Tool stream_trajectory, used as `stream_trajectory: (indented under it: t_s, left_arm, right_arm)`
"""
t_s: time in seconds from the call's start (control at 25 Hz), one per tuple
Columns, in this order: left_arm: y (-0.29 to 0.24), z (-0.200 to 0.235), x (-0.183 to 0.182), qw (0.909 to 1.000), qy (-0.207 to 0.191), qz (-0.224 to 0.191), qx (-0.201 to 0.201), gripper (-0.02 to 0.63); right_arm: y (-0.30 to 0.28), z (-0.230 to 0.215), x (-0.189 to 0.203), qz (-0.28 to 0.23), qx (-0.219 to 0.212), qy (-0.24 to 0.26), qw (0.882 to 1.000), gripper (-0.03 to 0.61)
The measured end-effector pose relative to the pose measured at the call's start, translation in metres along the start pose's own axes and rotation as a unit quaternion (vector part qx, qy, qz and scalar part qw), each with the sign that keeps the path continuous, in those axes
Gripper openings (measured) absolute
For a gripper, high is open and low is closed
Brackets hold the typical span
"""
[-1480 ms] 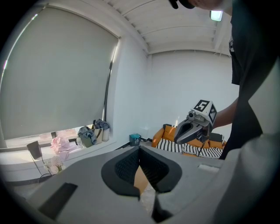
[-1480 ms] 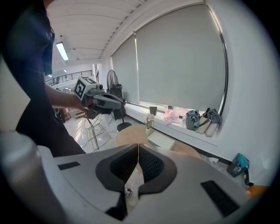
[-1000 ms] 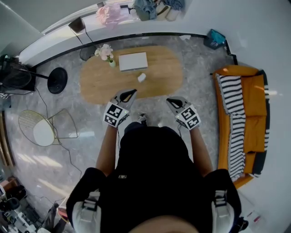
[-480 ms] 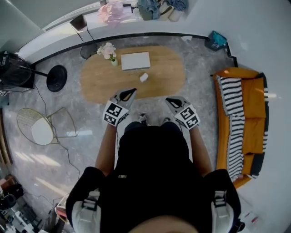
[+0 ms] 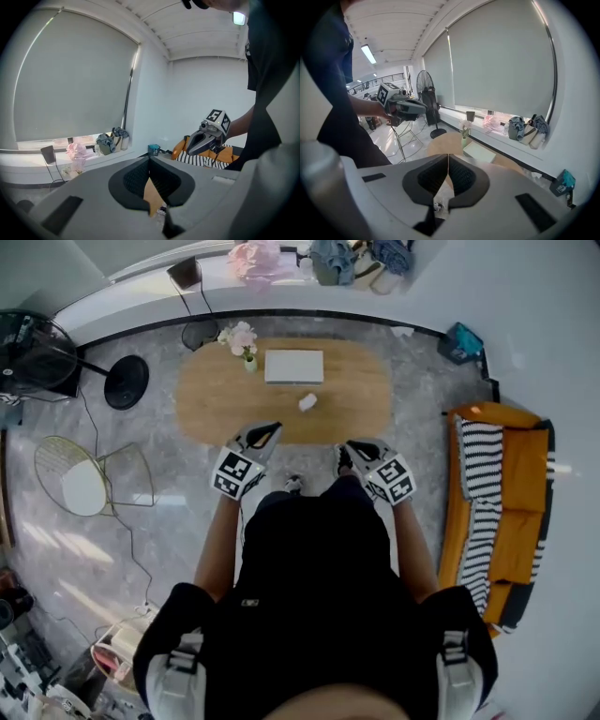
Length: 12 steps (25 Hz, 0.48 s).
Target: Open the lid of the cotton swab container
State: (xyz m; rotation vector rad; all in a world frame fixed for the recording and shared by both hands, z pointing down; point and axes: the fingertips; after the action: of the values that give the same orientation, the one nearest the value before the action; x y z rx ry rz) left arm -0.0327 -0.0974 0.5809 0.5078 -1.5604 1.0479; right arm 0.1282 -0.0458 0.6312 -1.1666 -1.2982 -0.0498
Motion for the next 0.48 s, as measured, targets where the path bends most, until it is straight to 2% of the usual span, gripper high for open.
stream_trajectory:
  t_s: [0.48]
  left_arm:
    - [-0.013, 0.028, -0.004, 0.9980, 0.027, 0.018, -0.055, 0.000]
  right_arm:
    - [-0.038, -0.033, -0.026, 0.041, -0.063, 0.065, 0.995, -0.003]
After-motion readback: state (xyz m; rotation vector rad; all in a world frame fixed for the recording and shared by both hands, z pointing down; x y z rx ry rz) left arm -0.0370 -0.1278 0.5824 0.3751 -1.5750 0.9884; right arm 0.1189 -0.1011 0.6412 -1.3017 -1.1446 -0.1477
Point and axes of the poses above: the fingertips, and each gripper's own axes: y backward along the fingers, z to its left, x out of its underside, and after that the axes turned 6 degrees about -y, right-handed
